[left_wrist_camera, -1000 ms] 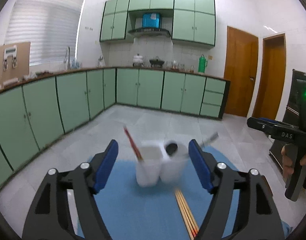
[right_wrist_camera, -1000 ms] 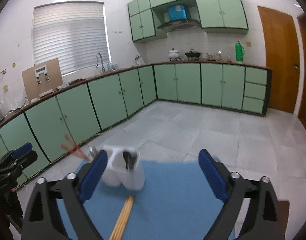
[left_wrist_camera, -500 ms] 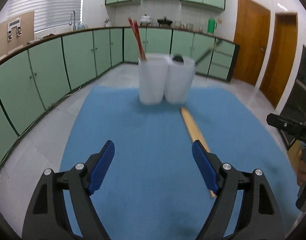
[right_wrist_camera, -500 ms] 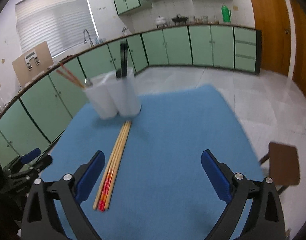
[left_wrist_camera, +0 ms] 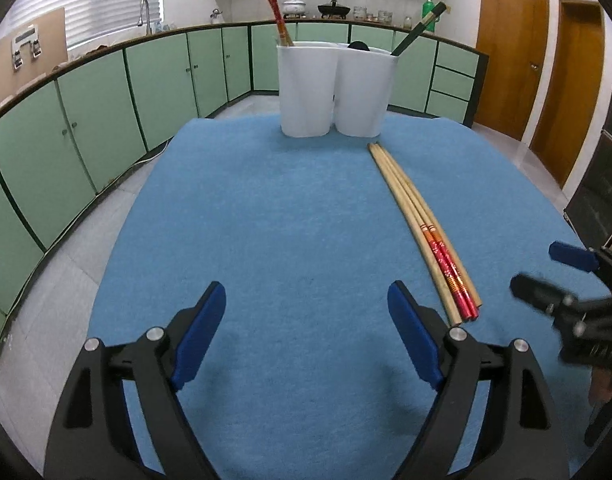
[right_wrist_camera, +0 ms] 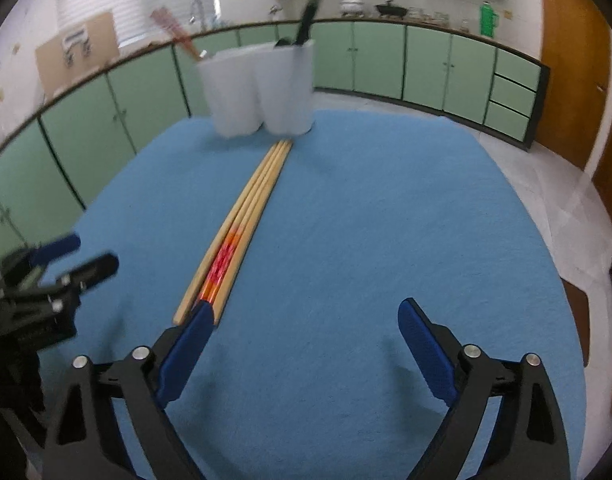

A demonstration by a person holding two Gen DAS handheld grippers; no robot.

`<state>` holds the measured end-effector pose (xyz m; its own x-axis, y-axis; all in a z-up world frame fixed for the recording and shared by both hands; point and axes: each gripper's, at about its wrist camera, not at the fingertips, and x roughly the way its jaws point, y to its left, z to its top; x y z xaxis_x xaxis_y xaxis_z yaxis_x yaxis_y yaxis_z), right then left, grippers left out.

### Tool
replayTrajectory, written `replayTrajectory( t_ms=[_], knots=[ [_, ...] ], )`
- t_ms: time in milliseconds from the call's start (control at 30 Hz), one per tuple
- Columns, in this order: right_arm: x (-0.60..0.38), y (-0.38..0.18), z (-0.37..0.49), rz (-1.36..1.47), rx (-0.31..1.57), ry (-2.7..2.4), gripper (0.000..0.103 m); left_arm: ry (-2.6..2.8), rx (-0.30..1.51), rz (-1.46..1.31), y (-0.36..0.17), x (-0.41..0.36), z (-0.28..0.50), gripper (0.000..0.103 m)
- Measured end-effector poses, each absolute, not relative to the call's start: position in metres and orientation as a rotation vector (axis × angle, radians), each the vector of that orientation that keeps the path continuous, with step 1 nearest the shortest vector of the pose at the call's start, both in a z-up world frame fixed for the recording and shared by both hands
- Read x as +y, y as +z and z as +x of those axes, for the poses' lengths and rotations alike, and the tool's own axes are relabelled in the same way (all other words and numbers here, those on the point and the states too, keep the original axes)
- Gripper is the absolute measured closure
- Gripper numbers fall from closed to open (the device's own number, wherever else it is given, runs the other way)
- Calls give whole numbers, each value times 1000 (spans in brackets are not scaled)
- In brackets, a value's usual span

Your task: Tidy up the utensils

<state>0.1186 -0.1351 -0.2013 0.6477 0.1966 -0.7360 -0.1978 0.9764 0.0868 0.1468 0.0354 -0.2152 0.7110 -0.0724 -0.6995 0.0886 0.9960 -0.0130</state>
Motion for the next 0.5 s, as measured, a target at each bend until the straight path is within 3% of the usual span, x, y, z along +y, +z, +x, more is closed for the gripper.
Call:
replayTrajectory(
  t_ms=[500],
  knots=[
    [-112,-218,121,-59,910,204,16,-42,778,9,-211,57,147,20]
  ],
)
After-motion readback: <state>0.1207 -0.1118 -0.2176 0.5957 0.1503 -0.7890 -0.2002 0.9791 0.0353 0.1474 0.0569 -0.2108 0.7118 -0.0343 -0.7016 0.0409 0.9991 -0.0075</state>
